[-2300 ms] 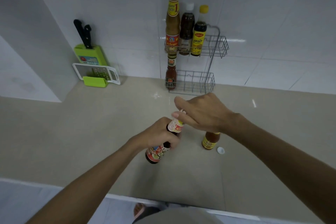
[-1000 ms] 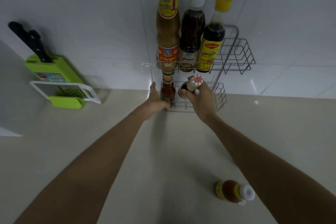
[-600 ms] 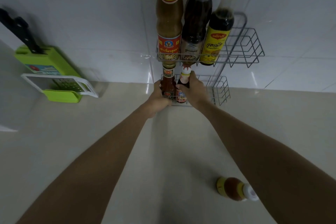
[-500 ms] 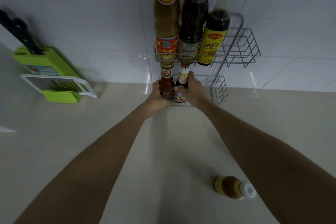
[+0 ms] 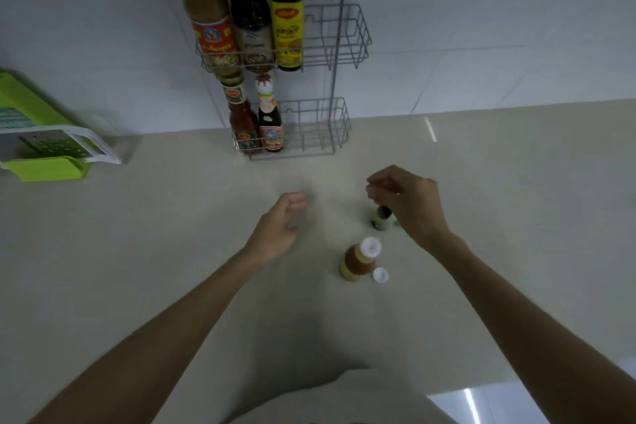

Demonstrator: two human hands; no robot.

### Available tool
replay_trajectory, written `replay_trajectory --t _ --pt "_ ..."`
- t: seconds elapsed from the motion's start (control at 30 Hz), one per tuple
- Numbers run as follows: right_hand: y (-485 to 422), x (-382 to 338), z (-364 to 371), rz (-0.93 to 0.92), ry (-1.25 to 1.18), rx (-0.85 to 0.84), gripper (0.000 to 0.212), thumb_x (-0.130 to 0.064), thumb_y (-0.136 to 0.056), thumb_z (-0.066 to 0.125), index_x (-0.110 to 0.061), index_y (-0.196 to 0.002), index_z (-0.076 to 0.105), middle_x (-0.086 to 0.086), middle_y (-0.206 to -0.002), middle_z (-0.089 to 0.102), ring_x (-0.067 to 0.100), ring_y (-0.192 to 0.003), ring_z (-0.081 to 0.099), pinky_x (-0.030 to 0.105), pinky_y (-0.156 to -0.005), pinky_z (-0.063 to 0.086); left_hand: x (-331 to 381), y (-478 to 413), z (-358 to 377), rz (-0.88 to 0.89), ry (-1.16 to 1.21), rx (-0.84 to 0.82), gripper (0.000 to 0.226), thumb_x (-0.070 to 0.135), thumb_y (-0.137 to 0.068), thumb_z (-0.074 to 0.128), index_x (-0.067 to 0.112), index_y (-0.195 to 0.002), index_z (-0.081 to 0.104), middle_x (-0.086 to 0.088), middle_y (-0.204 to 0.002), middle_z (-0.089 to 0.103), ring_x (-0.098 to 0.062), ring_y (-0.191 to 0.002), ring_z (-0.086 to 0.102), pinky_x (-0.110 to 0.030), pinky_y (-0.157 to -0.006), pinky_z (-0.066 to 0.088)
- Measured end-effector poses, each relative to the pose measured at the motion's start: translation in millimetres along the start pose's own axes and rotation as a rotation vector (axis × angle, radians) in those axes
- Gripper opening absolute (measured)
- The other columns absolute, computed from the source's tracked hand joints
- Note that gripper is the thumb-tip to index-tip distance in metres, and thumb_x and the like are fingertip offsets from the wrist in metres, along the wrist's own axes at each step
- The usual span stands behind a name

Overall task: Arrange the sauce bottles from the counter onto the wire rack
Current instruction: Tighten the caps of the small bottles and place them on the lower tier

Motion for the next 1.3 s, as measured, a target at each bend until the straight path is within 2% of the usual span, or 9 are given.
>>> replay_trajectory --t 0.17,0.3,0.43,0.5,0.6,0.7,1.03,1.23,1.3 --pt "78.3 68.0 18.1 0.003 0.398 -0.219 0.016 -0.012 -0.088 0.064 -0.016 -0.101 0.072 0.004 -0.097 0.075 0.021 -0.086 0.07 0.032 -0.078 0.054 3.4 31.8 81.4 0.067 -0.123 -0.276 0.075 0.006 -0.077 0.074 0.025 -0.141 0.04 0.004 -0.146 0.046 -0.01 -0.136 0.04 -0.021 -0.105 0.034" --pt "117.8 88.6 56.3 -0.22 0.493 -0.424 0.028 -0.019 -0.095 0.054 -0.014 -0.121 0.063 0.007 -0.129 0.062 0.028 -0.113 0.058 0.03 -0.094 0.044 21.9 40.6 109.8 0.119 -0.115 -0.305 0.075 0.031 -0.064 0.078 0.057 -0.122 0.039 0.024 -0.125 0.052 0.011 -0.115 0.048 0.002 -0.091 0.035" --pt "124.7 108.8 68.0 -0.238 0.696 -0.484 0.032 -0.018 -0.098 0.047 -0.021 -0.128 0.056 0.003 -0.136 0.052 0.027 -0.115 0.05 0.031 -0.097 0.039 23.3 41.4 112.5 0.09 -0.092 -0.161 0.067 0.031 -0.066 0.087 0.059 -0.111 0.045 0.03 -0.108 0.06 0.016 -0.098 0.057 0.003 -0.08 0.037" --pt "110.5 94.3 51.4 -0.129 0.48 -0.299 0.023 -0.013 -0.092 0.058 -0.013 -0.114 0.064 0.009 -0.118 0.06 0.028 -0.098 0.06 0.035 -0.087 0.048 25.2 44.8 110.1 0.104 -0.093 -0.101 0.062 0.034 -0.064 0.087 0.063 -0.102 0.047 0.02 -0.103 0.065 0.011 -0.094 0.059 -0.007 -0.079 0.045" --pt "85.6 66.3 6.2 0.168 -0.266 0.14 0.016 -0.009 -0.084 0.07 -0.013 -0.1 0.07 0.01 -0.103 0.067 0.023 -0.086 0.067 0.033 -0.078 0.058 26.6 47.8 98.4 0.09 -0.118 0.012 0.042 0.037 -0.058 0.08 0.053 -0.086 0.053 0.009 -0.089 0.065 -0.003 -0.079 0.062 -0.024 -0.068 0.048" --pt "64.8 26.1 0.0 0.224 -0.739 0.187 0.01 -0.016 -0.09 0.065 -0.011 -0.097 0.071 0.009 -0.093 0.07 0.015 -0.084 0.067 0.021 -0.072 0.054 30.2 47.0 87.4 -0.008 -0.082 0.04 0.034 0.038 -0.05 0.075 0.036 -0.079 0.057 0.011 -0.072 0.066 -0.003 -0.063 0.063 -0.025 -0.059 0.052" --pt "47.6 -15.8 4.6 0.014 -0.618 -0.008 0.008 -0.007 -0.09 0.065 -0.003 -0.096 0.069 0.011 -0.099 0.073 0.013 -0.09 0.068 0.015 -0.07 0.051 51.7 49.1 65.8 -0.072 -0.017 -0.185 0.029 0.026 -0.052 0.075 0.024 -0.076 0.059 0.006 -0.066 0.064 -0.011 -0.062 0.062 -0.029 -0.06 0.051" --pt "30.7 -29.5 -6.4 -0.042 -0.438 -0.351 0.006 -0.007 -0.086 0.07 -0.01 -0.091 0.071 0.01 -0.103 0.073 0.049 -0.092 0.062 0.064 -0.074 0.049 70.7 65.3 65.3 -0.07 0.113 -0.558 0.032 0.008 -0.052 0.069 0.007 -0.083 0.059 -0.009 -0.076 0.061 -0.02 -0.069 0.058 -0.029 -0.065 0.047" --pt "29.3 -45.4 -10.1 -0.114 -0.408 -0.459 0.02 -0.008 -0.086 0.069 -0.014 -0.106 0.071 0.006 -0.101 0.07 0.04 -0.09 0.063 0.046 -0.074 0.055 81.6 72.4 66.6 -0.057 0.178 -0.65 0.037 0.003 -0.051 0.065 0.003 -0.088 0.059 -0.011 -0.074 0.062 -0.02 -0.066 0.06 -0.026 -0.062 0.049"
Point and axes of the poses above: each hand's wrist, its own y-axis away from the middle knuckle, its own z-axis out of the palm, x = y × z, the point moved 8 cm from there along -y, towards the middle knuckle
